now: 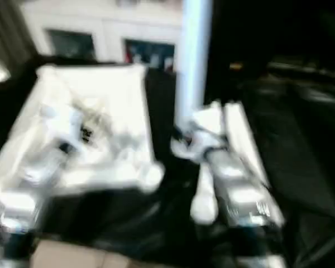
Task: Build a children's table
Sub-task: Move to table
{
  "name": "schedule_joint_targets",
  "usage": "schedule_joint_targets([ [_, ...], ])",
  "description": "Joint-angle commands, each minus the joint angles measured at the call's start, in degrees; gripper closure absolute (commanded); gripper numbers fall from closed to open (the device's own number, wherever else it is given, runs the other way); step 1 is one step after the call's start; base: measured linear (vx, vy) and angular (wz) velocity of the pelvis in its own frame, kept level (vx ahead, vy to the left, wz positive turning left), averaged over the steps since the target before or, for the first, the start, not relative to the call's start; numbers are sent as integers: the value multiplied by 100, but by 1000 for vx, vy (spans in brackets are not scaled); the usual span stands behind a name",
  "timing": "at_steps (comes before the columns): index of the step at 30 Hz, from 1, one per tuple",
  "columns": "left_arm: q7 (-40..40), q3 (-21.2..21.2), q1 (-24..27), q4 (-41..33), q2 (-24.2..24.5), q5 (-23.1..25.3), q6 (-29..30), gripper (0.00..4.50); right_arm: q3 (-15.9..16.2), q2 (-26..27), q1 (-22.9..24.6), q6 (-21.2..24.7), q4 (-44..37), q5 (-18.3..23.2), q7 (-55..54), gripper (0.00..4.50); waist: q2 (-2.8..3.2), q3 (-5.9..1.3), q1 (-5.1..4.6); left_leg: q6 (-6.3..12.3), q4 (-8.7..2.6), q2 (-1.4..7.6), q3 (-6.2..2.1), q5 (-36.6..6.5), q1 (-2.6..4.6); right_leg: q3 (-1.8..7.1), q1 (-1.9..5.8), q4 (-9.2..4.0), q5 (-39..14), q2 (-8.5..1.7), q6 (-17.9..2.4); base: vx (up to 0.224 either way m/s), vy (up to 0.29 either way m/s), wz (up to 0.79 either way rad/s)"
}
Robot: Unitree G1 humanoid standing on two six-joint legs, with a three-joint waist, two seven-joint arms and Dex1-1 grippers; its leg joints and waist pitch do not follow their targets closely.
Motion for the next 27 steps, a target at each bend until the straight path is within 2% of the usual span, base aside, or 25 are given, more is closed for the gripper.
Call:
schedule_joint_targets([
  [1, -777, -53, 175, -159, 325, -239, -284, 158, 197, -14, -106, -30, -227, 70, 270, 260, 131, -442, 25, 361, -299, 169, -12, 2627, -147, 167, 507, -127, 4566, -230, -977, 0, 0, 0],
  [2, -977, -115, 213, -174, 443, -259, -312, 158, 201, -43, -107, -28, -252, 91, 317, 260, 102, -435, 20, 326, -274, 211, 3, 2601, -83, 174, 454, -168, 4317, -207, -971, 0, 0, 0],
  [3, -1190, -187, 223, -165, 573, -270, -294, 158, 206, -83, -118, 14, -264, 147, 401, 260, 72, -437, 29, 279, -280, 258, 29, 2256, 8, 233, 434, -229, 3764, -226, -1087, 0, 0, 0],
  [4, -1415, -258, 207, -133, 702, -282, -249, 141, 201, -126, -140, 51, -261, 233, 524, 260, 73, -373, 35, 202, -361, 287, 33, 1760, -16, 256, 432, -294, 3146, -250, -1208, 0, 0, 0],
  [5, -1993, -455, 104, -47, 994, -312, -85, 131, 223, -309, -197, 81, -218, 363, 864, 260, 51, -326, 51, 143, -424, 341, 62, 1001, 40, 268, 380, -384, 2222, -283, -1322, 0, 0, 0],
  [6, -2058, -479, 90, -36, 1027, -310, -63, 131, 226, -332, -203, 80, -213, 377, 905, 260, 51, -326, 51, 143, -424, 341, 62, 1001, 40, 268, 380, -384, 2222, -283, -1322, 0, 0, 0],
  [7, -2464, -649, 21, 3, 1239, -302, 89, 124, 251, -476, -212, 73, -212, 450, 1142, 260, 66, -261, 45, 44, -514, 389, 113, 137, 58, 292, 371, -462, 1089, -321, -1411, 0, 0, 0],
  [8, -2671, -791, -38, 55, 1375, -234, 127, 124, 259, -553, -227, 91, -200, 475, 1279, 260, 74, -251, 60, -2, -534, 407, 128, -41, 80, 288, 367, -483, 796, -332, -1389, -53, -5, 5],
  [10, -3113, -1171, -220, 267, 1687, 18, 206, 124, 362, -788, -256, 62, -170, 451, 1667, 260, 73, -167, 59, -178, -661, 436, 199, -1043, 167, 299, 333, -641, -692, -349, -1176, -61, 12, 2],
  [11, -3298, -1285, -328, 412, 1755, 78, 166, 124, 412, -896, -258, 50, -161, 420, 1830, 260, 93, -143, 66, -267, -694, 445, 199, -1315, 188, 334, 318, -692, -1204, -386, -1057, -57, 7, 0],
  [12, -3298, -1285, -328, 412, 1755, 78, 166, 124, 412, -896, -258, 50, -161, 420, 1830, 260, 93, -143, 66, -267, -694, 445, 199, -1315, 188, 334, 318, -692, -1204, -386, -1057, -53, 5, -1],
  [13, -3571, -1404, -531, 695, 1783, 151, 87, 124, 480, -1063, -242, 51, -172, 411, 2078, 260, 89, -154, 59, -335, -707, 450, 191, -1358, 193, 356, 322, -728, -1430, -405, -971, -53, 5, -1],
  [14, -3627, -1445, -604, 798, 1781, 204, 41, 153, 498, -1110, -238, 57, -176, 414, 2147, 260, 85, -173, 70, -314, -694, 443, 195, -1258, 197, 361, 323, -736, -1339, -401, -962, 0, 0, 0],
  [15, -3590, -1483, -699, 946, 1755, 330, -66, 160, 520, -1165, -225, 64, -192, 415, 2215, 260, 98, -192, 75, -285, -676, 446, 202, -1052, 185, 365, 325, -706, -1017, -400, -1016, 0, 0, 0],
  [16, -3621, -1534, -816, 1089, 1743, 399, -101, 160, 541, -1242, -201, 59, -231, 433, 2281, 260, 88, -213, 72, -262, -661, 439, 203, -808, 133, 364, 370, -680, -686, -404, -1056, 0, 0, 0],
  [17, -3624, -1587, -909, 1190, 1748, 489, -139, 166, 538, -1286, -180, 84, -279, 471, 2307, 260, 98, -216, 76, -255, -655, 439, 203, -722, 127, 361, 368, -665, -567, -402, -1075, 0, 0, 0],
  [19, -3593, -1667, -1055, 1331, 1762, 643, -168, 196, 503, -1311, -168, 120, -323, 528, 2300, 260, 69, -232, 80, -194, -644, 418, 218, -564, 112, 352, 382, -660, -331, -380, -1119, 0, 0, 0],
  [21, -3623, -1748, -1122, 1353, 1815, 690, -59, 208, 484, -1312, -143, 127, -350, 538, 2299, 260, 76, -256, 81, -157, -635, 424, 210, -375, 88, 347, 404, -618, -28, -388, -1182, 0, 0, 0],
  [24, -3782, -1814, -1209, 1364, 1903, 653, 180, 235, 485, -1277, -110, 126, -375, 517, 2322, 260, 76, -276, 68, -91, -620, 418, 218, -173, 80, 336, 406, -588, 308, -379, -1295, 0, 0, 0],
  [25, -3869, -1820, -1210, 1348, 1931, 628, 222, 235, 495, -1267, -103, 121, -378, 506, 2325, 260, 45, -289, 59, -67, -610, 414, 223, -87, 72, 337, 419, -574, 460, -371, -1320, 0, 0, 0],
  [27, -4060, -1841, -1205, 1324, 2009, 627, 313, 259, 522, -1250, -94, 109, -376, 492, 2337, 260, 57, -281, 55, 4, -607, 414, 229, -5, 68, 325, 401, -559, 661, -364, -1402, 0, 0, 0],
])
